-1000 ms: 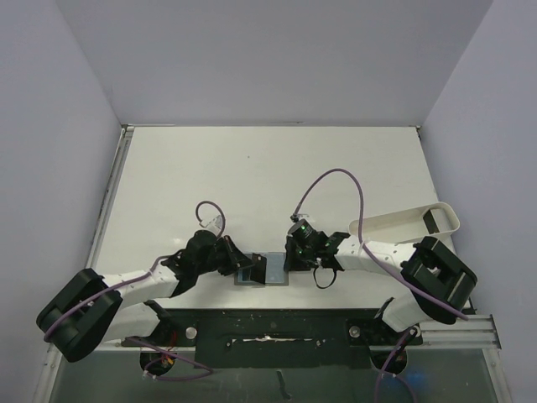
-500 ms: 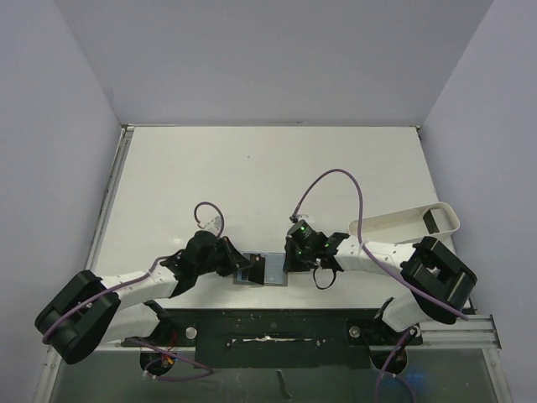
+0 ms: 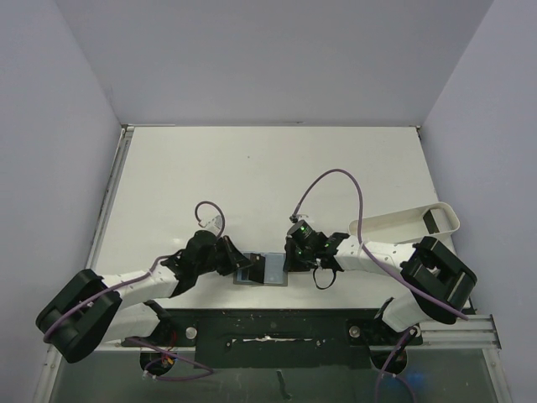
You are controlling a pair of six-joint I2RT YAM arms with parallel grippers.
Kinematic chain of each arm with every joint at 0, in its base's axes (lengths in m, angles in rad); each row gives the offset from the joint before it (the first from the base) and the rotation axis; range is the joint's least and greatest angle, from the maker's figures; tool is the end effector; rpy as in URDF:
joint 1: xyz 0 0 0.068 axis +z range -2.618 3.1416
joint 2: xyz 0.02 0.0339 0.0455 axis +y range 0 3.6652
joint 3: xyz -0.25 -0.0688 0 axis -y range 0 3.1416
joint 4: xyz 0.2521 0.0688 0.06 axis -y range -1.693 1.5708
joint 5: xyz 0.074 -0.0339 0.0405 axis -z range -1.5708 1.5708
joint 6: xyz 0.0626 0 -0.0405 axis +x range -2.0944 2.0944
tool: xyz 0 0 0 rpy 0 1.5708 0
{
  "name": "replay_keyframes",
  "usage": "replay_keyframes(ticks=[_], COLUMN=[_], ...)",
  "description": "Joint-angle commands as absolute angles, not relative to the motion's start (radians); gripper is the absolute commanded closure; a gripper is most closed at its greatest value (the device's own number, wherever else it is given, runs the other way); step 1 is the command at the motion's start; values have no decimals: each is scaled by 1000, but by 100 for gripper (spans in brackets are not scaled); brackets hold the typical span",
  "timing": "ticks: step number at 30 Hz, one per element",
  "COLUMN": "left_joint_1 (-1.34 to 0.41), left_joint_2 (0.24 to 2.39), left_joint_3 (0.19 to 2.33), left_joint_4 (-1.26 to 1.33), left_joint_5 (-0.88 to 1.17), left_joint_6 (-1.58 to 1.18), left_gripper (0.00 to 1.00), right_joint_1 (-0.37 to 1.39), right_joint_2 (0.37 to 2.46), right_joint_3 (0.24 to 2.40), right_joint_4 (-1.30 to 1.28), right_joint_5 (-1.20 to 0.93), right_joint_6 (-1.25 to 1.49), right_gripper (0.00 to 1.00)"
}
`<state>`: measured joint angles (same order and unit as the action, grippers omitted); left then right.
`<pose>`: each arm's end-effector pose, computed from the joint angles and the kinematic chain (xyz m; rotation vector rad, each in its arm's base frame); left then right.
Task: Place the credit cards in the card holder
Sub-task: Insert the credit card into the card holder.
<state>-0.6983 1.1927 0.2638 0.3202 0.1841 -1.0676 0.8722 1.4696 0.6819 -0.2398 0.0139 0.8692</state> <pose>0.1749 -0.1617 0.1023 -0.3310 2.4094 -1.1220 0.1844 0.2182 0.1090 0.0012 2.7251 0.5683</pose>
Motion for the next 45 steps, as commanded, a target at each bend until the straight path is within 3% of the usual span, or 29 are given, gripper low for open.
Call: replay_keyframes(ticks=[1, 28, 37, 45], left_joint_1=[-694, -695, -696, -700], left_joint_2=[1217, 1260, 1291, 1345], left_joint_3=[275, 370, 366, 415], left_joint_4=[403, 215, 280, 175], left_joint_5=[211, 103, 174, 227], left_joint_6=[-1003, -854, -837, -817], left_gripper=[100, 100, 100, 100], right_joint_1=[884, 900, 900, 901], right_joint_2=[1496, 1491, 1483, 1488], right_joint_3=[683, 690, 689, 686], right_joint_4=[-238, -253, -255, -246], right_joint_5=[52, 71, 75, 72], right_joint_6=[860, 863, 864, 868], right_gripper=[84, 84, 84, 84])
